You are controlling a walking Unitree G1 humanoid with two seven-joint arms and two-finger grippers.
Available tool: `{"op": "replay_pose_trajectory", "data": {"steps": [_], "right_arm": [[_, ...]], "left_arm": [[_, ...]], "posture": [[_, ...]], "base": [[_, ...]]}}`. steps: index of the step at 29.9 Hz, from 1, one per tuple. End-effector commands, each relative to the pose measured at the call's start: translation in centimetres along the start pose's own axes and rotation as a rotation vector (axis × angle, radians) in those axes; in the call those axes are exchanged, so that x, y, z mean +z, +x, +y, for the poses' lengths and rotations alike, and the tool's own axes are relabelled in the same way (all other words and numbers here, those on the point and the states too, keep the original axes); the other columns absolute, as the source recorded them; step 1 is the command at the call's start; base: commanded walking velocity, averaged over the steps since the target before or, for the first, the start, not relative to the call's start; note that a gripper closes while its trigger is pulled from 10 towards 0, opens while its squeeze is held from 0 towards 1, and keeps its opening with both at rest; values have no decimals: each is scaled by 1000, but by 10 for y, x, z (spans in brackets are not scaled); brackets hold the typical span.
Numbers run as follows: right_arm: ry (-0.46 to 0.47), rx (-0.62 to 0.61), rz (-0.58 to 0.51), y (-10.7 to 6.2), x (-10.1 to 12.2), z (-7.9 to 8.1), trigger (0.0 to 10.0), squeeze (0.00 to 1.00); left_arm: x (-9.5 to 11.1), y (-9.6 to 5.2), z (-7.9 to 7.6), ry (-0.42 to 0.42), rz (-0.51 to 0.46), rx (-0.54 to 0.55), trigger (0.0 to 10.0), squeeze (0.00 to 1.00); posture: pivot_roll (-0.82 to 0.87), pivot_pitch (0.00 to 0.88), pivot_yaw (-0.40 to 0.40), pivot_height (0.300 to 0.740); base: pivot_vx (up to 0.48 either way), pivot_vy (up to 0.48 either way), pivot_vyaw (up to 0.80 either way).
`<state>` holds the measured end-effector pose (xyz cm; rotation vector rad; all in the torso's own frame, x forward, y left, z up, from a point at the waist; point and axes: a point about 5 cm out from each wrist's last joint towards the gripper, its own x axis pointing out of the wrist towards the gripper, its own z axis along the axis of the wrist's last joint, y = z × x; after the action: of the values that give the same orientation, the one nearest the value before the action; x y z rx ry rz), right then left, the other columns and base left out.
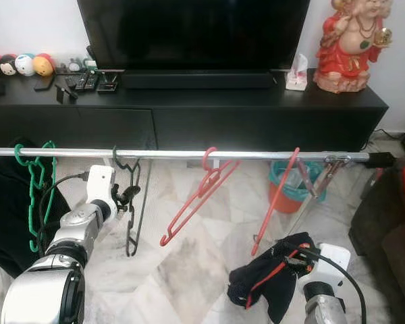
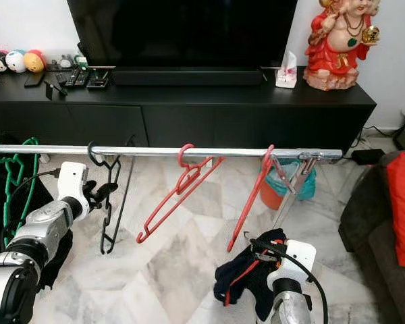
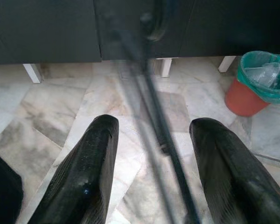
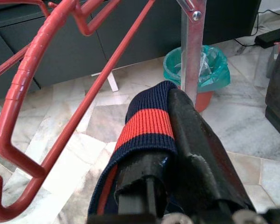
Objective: Hang hanger
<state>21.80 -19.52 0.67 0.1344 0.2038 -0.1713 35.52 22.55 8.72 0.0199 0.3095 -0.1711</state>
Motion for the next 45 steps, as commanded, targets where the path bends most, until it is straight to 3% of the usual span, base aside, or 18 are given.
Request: {"op": "replay_pose_trajectory", "data": {"steps": [1,9,11,14,15,16,17,28,45], "right_arm": [[7,11,-35,2,9,2,10000,0],[6,13,-35,2,9,2,10000,0],[6,12,-36,3,10,2,10000,0],[5,11,-35,3,10,1,10000,0],[5,10,-34,3,9,1,10000,0],[6,10,-34,3,9,1,10000,0],[6,11,-34,3,9,2,10000,0],[8,11,-35,3,9,2,10000,0],[10,14,-36,4,10,3,10000,0]], "left_arm": [[3,2,1,62,11,37,10000,0],[-1,3,1,62,40,143,10000,0],[-3,4,0,85,57,154,9020,0],[-5,4,-2,118,75,166,8706,0],[-6,4,-3,119,81,173,5882,0],[-7,4,-3,117,81,174,5882,0],[-7,4,-3,111,80,175,0,0],[-12,4,-6,41,80,162,0,0],[-9,5,-11,1,33,126,0,0]], "posture": [[-130,0,14,740],[-135,0,12,740],[-135,0,12,740],[-135,0,12,740],[-133,0,13,740],[-134,0,13,740],[-135,0,14,740],[-134,0,14,740],[-132,0,13,740]], "base": [[0,0,0],[0,0,0],[0,0,0],[0,0,0],[0,0,0],[0,0,0],[0,0,0],[0,0,0],[0,0,0]]}}
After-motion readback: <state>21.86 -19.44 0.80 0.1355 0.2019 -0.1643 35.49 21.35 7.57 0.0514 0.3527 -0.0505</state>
